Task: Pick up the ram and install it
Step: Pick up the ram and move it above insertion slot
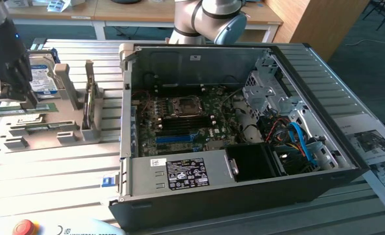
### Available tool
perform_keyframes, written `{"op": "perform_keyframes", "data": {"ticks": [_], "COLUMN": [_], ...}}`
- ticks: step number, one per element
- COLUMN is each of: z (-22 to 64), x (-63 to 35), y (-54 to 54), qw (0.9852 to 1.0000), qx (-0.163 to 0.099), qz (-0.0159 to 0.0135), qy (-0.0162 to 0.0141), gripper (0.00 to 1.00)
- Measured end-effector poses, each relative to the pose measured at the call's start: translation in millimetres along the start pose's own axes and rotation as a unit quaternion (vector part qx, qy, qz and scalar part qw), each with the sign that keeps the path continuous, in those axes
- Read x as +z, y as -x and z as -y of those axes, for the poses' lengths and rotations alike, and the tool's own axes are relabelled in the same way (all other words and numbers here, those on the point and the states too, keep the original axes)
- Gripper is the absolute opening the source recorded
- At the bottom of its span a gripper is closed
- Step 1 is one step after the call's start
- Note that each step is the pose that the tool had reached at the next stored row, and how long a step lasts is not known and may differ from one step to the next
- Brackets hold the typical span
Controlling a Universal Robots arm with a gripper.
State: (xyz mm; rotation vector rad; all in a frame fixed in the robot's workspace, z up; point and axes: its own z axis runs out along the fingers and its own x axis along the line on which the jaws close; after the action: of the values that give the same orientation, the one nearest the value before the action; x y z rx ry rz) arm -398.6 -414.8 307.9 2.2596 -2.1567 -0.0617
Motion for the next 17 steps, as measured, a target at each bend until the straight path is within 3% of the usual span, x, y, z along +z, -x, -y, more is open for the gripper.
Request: {"op": "perform_keyframes", "data": {"ticks": [17], "z": [-2.0], "x": [-48.9], "y": [0.8], "qw": [1.0], "qx": [0.0], "qz": [0.0], "qy": [0.0001], "gripper": [0.12]}}
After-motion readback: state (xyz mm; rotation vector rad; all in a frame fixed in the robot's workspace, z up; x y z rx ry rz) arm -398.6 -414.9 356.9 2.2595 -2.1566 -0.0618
